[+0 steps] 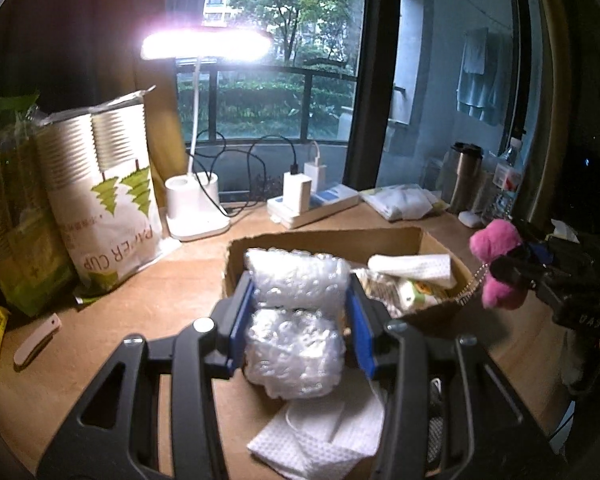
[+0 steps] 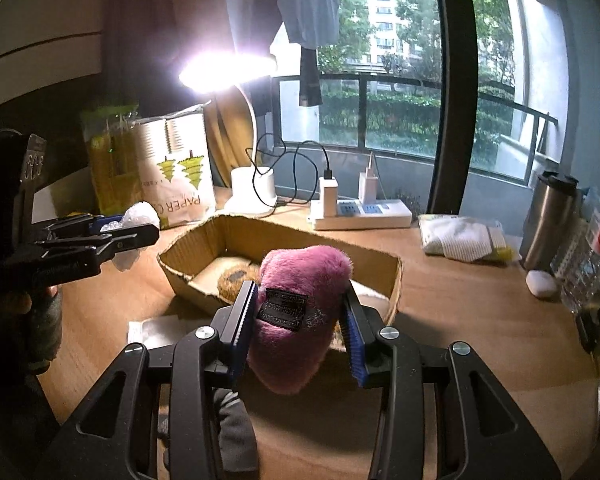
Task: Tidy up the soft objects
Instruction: 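Carry the bubble wrap and pink plush over the cardboard box with both grippers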
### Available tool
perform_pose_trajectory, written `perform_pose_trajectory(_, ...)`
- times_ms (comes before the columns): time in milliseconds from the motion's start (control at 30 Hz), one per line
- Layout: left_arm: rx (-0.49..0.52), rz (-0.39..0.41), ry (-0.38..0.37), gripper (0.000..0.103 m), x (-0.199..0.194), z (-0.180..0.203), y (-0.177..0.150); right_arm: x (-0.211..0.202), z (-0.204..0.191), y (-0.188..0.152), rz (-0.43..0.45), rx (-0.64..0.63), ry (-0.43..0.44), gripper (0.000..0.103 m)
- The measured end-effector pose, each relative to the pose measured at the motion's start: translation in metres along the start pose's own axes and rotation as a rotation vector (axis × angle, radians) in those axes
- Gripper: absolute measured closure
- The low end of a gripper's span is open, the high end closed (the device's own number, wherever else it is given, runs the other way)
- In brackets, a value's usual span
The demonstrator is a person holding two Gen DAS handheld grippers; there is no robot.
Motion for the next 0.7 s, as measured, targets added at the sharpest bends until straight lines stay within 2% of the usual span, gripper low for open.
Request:
perform_pose_trajectory(233, 0.043, 0.006, 0.026, 0.058, 0.014, 0.000, 0.007, 0.008, 0.005, 0.011, 0.025, -0.002, -0.004, 0.061)
perform_pose_trajectory(700, -0.001, -0.011, 0.029, 0.058, 0.044, -0.009, 0.006, 0.027, 0.024, 0.011, 0.012, 0.039, -0.036, 0.061)
Point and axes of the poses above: each gripper's, at about its wrist camera, not at the fingertips, and x roughly the way its jaws point, z to its right, y to its top, the point moved 8 cm from there along x, roughly the way its jaws point, and after that the axes turned 4 degrees about z, right-handed, at the moved point
